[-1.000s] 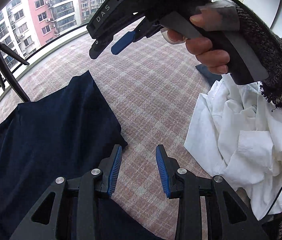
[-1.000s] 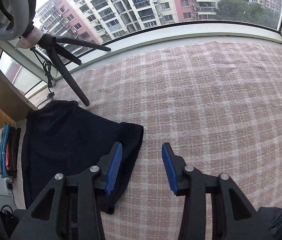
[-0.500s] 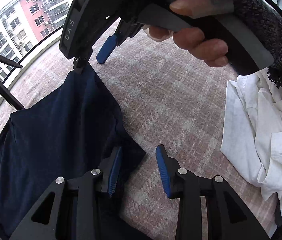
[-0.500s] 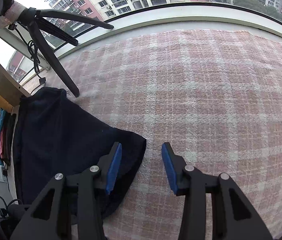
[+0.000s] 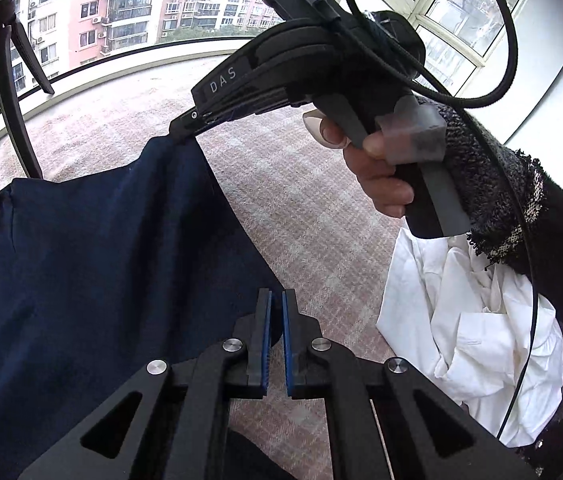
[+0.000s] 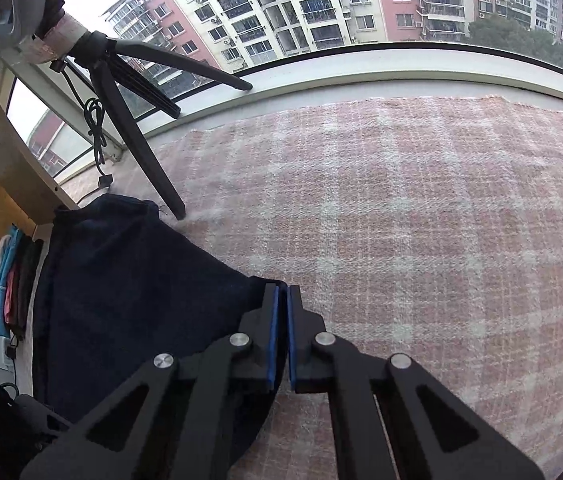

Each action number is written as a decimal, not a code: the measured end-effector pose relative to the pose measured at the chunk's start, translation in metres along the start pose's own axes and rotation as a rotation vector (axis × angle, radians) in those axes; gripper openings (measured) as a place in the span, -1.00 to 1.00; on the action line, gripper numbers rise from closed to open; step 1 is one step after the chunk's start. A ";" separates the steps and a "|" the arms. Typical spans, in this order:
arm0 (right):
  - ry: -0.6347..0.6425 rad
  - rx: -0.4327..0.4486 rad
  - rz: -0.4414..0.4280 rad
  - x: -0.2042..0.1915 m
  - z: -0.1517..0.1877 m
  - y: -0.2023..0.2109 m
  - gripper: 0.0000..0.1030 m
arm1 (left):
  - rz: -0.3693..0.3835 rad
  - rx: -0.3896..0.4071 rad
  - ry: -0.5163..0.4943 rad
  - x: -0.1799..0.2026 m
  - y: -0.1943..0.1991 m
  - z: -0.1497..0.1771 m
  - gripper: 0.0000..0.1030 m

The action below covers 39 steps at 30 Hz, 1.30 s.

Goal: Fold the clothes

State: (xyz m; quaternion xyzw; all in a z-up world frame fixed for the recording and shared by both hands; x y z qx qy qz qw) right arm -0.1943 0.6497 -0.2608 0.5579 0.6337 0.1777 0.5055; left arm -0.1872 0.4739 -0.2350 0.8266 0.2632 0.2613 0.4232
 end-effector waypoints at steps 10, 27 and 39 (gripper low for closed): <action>-0.032 0.017 0.018 -0.006 0.003 0.000 -0.93 | -0.021 0.019 0.036 -0.001 -0.002 0.012 -0.92; 0.352 0.047 -0.091 -0.230 -0.032 -0.042 -0.93 | -0.139 0.145 0.471 -0.101 0.076 0.090 -0.92; 0.423 -0.076 -0.088 -0.243 -0.014 -0.050 -0.79 | -0.174 0.133 0.535 -0.121 0.109 0.131 -0.91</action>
Point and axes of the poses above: each gripper's, at about its wrist camera, not at the fingertips, and y roughly against the way its jaws point, x to its right, z to its underside, the point moved 5 cm from there along -y, roughly the way its jaws point, and after that the axes turned 8 degrees about -z, right-handed, at the moved point
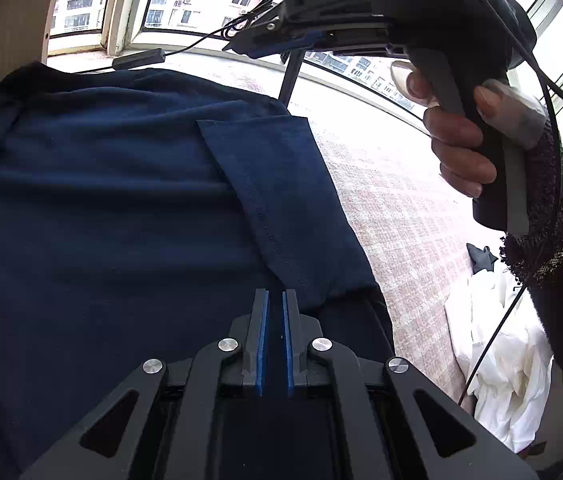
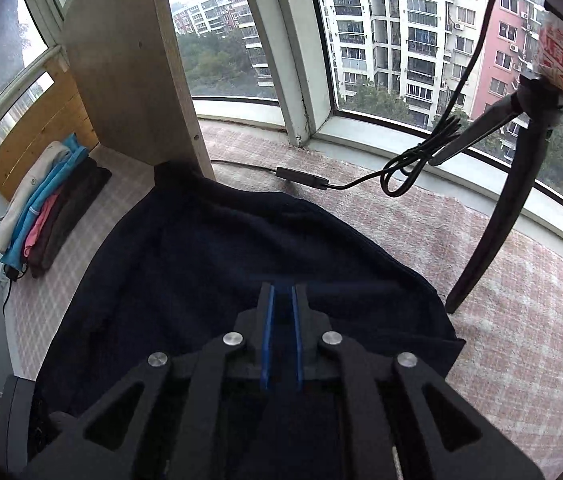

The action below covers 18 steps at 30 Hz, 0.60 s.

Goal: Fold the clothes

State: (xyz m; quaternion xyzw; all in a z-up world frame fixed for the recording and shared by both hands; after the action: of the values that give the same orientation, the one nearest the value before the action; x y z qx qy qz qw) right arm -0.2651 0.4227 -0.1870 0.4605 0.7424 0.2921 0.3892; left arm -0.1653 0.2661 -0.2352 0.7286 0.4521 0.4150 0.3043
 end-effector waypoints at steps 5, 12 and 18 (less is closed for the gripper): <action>-0.067 0.050 0.011 0.019 0.025 0.076 -0.71 | 0.019 0.039 -0.008 -0.006 0.047 0.010 -0.91; -0.164 0.187 0.021 0.014 0.075 0.205 -0.59 | 0.023 0.074 -0.105 0.024 0.108 0.045 -0.89; -0.167 0.322 0.043 -0.036 0.127 0.297 -0.51 | 0.035 0.096 -0.182 0.057 0.156 0.112 -0.89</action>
State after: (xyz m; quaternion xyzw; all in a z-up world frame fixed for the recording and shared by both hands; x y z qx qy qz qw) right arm -0.0119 0.5201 -0.0073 0.5553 0.7346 0.1384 0.3645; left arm 0.0105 0.2472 -0.1415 0.7848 0.4290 0.3303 0.3017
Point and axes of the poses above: each gripper's, at about its wrist camera, not at the fingertips, and y roughly against the way its jaws point, x to its right, z to its underside, the point moved 5 cm from there along -y, roughly the way its jaws point, and after that the axes turned 8 degrees about -z, right-handed, at the moved point
